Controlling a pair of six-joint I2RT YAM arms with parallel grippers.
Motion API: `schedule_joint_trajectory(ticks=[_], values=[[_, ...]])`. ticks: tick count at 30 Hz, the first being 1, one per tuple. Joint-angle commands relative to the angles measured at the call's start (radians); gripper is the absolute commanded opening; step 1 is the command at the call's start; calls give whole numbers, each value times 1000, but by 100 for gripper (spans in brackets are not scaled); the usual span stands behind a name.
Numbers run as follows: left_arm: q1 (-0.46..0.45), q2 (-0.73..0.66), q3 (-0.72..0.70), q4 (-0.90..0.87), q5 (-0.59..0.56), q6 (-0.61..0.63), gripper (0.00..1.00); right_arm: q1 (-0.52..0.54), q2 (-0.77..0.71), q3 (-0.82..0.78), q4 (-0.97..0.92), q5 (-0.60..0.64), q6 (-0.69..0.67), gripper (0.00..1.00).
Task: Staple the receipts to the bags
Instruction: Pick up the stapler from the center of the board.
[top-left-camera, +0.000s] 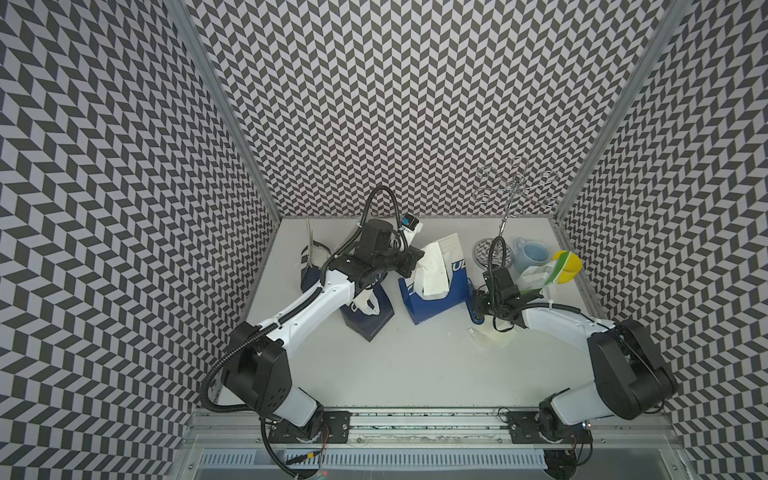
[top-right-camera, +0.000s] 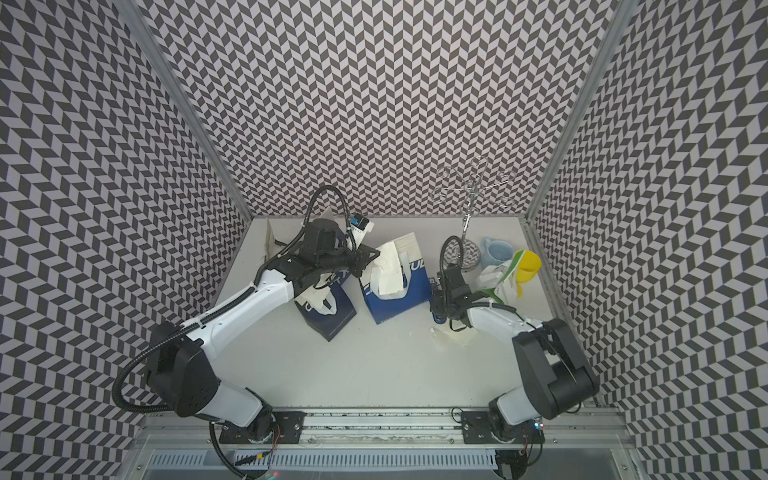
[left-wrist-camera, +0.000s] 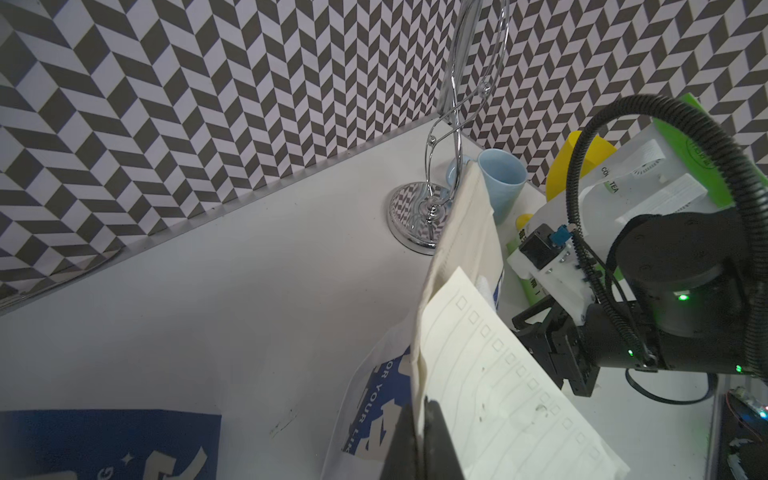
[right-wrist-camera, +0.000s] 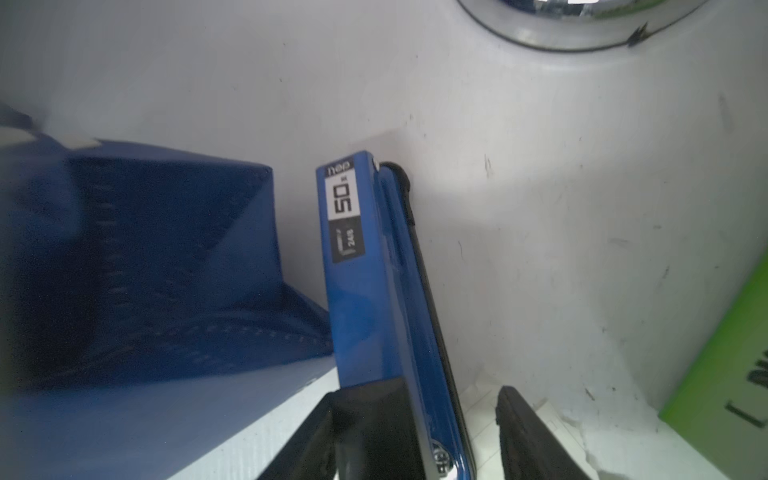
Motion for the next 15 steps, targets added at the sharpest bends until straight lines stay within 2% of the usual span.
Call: schedule_joint_trajectory(ticks=[1, 9, 15], values=[[-6, -35, 32, -105, -50, 33, 0, -2, 23, 38, 38, -15, -12, 56], [-19, -51, 24, -109, -34, 34, 0, 0, 127, 127, -1, -16, -29, 47], [-26, -57, 19, -105, -27, 35, 0, 0, 179, 116, -13, -14, -33, 38]])
